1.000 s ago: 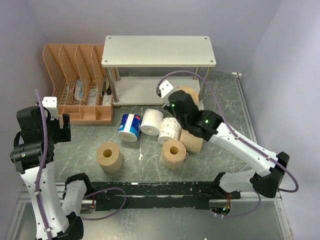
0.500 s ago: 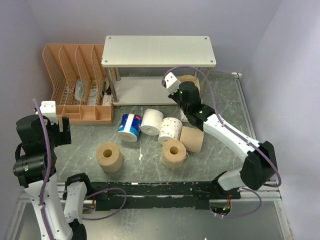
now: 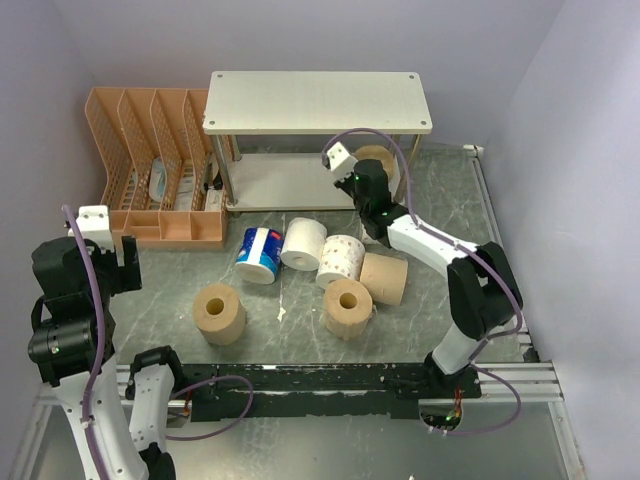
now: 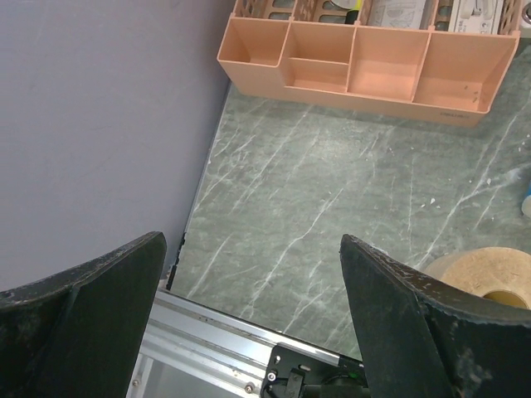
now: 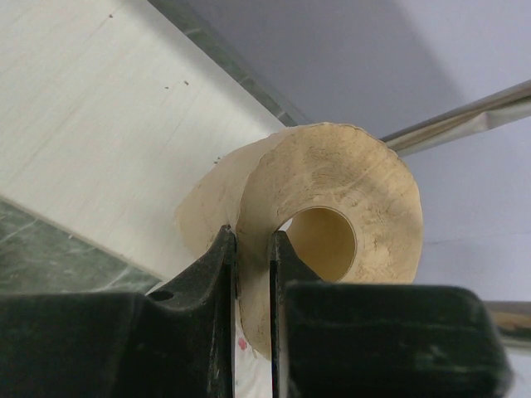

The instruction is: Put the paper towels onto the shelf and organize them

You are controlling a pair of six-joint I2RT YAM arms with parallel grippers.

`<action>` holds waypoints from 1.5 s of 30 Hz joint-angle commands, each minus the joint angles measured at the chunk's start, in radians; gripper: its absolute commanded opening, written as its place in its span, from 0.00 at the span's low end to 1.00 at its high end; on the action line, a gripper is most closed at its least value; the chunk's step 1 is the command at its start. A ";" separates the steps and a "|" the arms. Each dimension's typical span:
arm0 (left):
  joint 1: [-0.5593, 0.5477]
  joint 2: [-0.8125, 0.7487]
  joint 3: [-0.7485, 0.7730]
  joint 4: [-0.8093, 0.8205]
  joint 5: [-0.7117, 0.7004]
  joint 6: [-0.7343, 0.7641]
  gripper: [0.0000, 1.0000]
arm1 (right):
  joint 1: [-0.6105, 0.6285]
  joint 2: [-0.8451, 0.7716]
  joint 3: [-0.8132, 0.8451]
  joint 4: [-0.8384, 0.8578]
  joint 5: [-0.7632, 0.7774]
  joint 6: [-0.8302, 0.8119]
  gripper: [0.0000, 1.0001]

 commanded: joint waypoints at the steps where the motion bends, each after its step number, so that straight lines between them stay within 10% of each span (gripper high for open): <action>1: -0.009 -0.015 -0.005 0.048 -0.043 -0.025 0.98 | -0.018 0.032 -0.005 0.223 0.009 -0.031 0.00; 15: -0.008 0.036 -0.009 0.086 -0.055 -0.054 0.98 | -0.077 0.157 0.009 0.352 0.055 -0.007 0.03; 19: -0.007 0.045 0.000 0.090 -0.041 -0.060 0.98 | -0.083 0.161 0.011 0.370 0.064 0.012 0.36; 21: -0.008 0.048 -0.002 0.093 -0.040 -0.063 0.98 | -0.083 0.158 0.014 0.373 0.073 0.016 0.93; 22: -0.008 0.050 -0.003 0.095 -0.041 -0.063 0.98 | -0.083 0.154 0.014 0.369 0.077 0.018 0.99; 34: -0.008 0.162 0.103 0.031 0.060 -0.132 0.98 | 0.129 -0.228 -0.090 0.091 0.276 0.259 1.00; 38: -0.008 0.171 0.113 0.040 0.152 -0.142 0.98 | 0.080 -0.352 -0.075 -0.207 -0.021 0.530 1.00; 45: -0.008 0.121 0.078 0.056 0.165 -0.157 0.98 | -0.226 -0.562 -0.229 -0.259 -0.357 0.921 1.00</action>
